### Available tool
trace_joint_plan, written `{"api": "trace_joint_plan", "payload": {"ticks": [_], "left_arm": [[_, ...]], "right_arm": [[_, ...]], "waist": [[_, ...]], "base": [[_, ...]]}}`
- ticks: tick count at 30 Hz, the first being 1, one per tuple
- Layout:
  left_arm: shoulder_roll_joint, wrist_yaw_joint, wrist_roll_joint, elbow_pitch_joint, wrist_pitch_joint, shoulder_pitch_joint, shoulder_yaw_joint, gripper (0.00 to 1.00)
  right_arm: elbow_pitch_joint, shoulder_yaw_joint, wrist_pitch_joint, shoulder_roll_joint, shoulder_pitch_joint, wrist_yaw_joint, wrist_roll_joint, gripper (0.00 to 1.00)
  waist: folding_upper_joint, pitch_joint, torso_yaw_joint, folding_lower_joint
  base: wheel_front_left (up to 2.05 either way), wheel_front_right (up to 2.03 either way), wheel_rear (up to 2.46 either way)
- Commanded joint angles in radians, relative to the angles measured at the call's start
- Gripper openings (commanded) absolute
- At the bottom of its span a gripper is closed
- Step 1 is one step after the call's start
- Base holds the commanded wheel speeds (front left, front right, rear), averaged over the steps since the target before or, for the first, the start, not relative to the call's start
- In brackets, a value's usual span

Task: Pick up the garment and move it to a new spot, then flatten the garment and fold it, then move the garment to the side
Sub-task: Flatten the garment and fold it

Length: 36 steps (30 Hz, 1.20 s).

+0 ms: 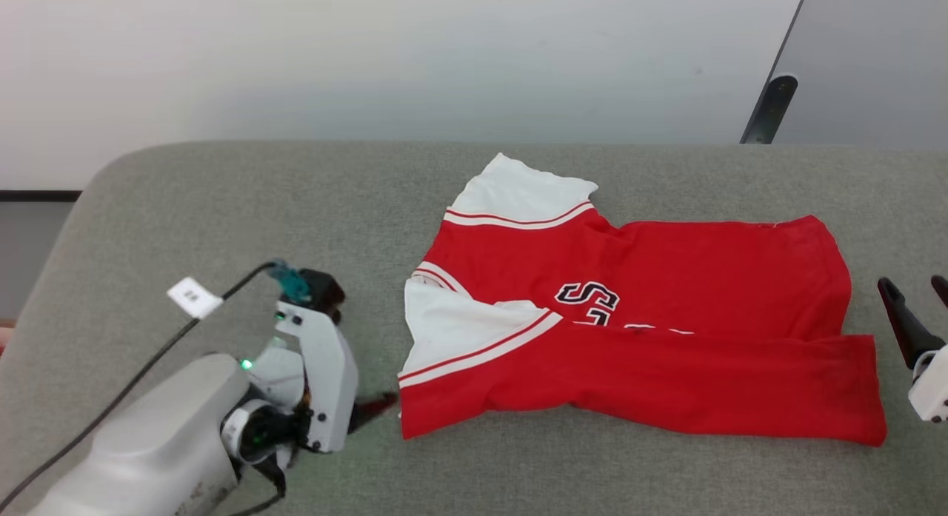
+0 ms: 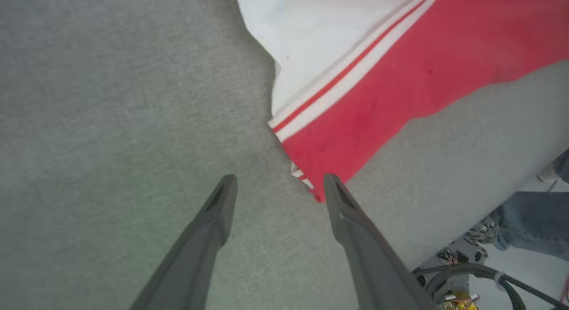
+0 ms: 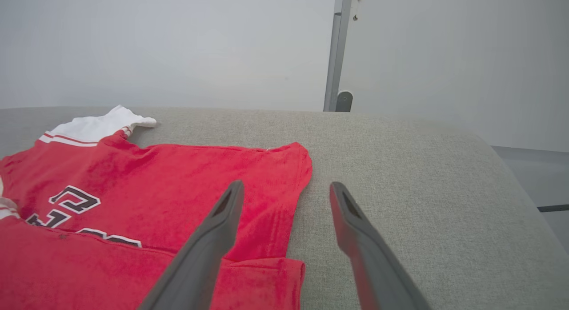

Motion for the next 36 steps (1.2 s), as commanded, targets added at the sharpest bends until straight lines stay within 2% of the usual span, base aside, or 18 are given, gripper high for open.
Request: {"api": "trace_joint_plan", "payload": {"ticks": [1,6,12,15,26,27,28,29,32,36], "left_arm": [[0.011,0.028,-0.029,-0.03,0.049,0.005,0.0,1.0],[0.024,0.102,-0.071,-0.109,0.146,0.024,-0.008,1.0],[0.016,0.132,-0.116,-0.125,0.153,0.051,0.011,1.0],[0.0,0.13,-0.148,-0.097,0.135,0.071,0.034,1.0],[-0.048,0.078,-0.167,-0.002,0.109,0.075,0.041,0.98],[-0.052,0.075,-0.169,0.003,0.107,0.073,0.042,0.87],[-0.056,0.071,-0.17,0.009,0.106,0.071,0.043,0.72],[-0.06,0.07,-0.172,0.016,0.105,0.068,0.044,0.49],[-0.069,0.057,-0.174,0.037,0.102,0.065,0.046,0.0],[-0.075,0.037,-0.179,0.056,0.1,0.068,0.048,0.0]], "right_arm": [[-0.012,-0.008,0.004,0.006,0.017,-0.001,-0.005,1.0],[-0.05,-0.03,0.022,0.015,0.022,-0.001,-0.023,1.0],[-0.069,-0.057,0.036,0.017,0.032,-0.001,-0.038,1.0],[-0.08,-0.073,0.043,0.016,0.036,-0.001,-0.046,1.0],[-0.12,-0.127,0.078,0.026,0.056,-0.001,-0.07,1.0],[-0.122,-0.129,0.084,0.029,0.058,-0.001,-0.072,1.0],[-0.125,-0.13,0.091,0.031,0.06,-0.001,-0.074,1.0],[-0.128,-0.131,0.1,0.034,0.062,-0.001,-0.074,1.0],[-0.139,-0.115,0.154,0.036,0.075,-0.001,-0.071,1.0],[-0.172,-0.052,0.304,0.007,0.102,-0.001,-0.038,1.0]], "waist": [[0.0,0.01,-0.011,0.0],[0.0,0.037,-0.041,0.0],[0.0,0.057,-0.07,0.0],[0.0,0.065,-0.082,0.0],[0.0,0.075,-0.1,0.0],[0.0,0.076,-0.101,0.0],[0.0,0.077,-0.101,0.0],[0.0,0.077,-0.101,0.0],[0.0,0.079,-0.103,0.0],[0.0,0.081,-0.103,0.0]], "base": [[0.0,0.0,0.0],[0.0,0.0,0.0],[0.0,0.0,0.0],[0.0,0.0,0.0],[0.0,0.0,0.0],[0.0,0.0,0.0],[0.0,0.0,0.0],[0.0,0.0,0.0],[0.0,0.0,0.0],[0.0,0.0,0.0]]}}
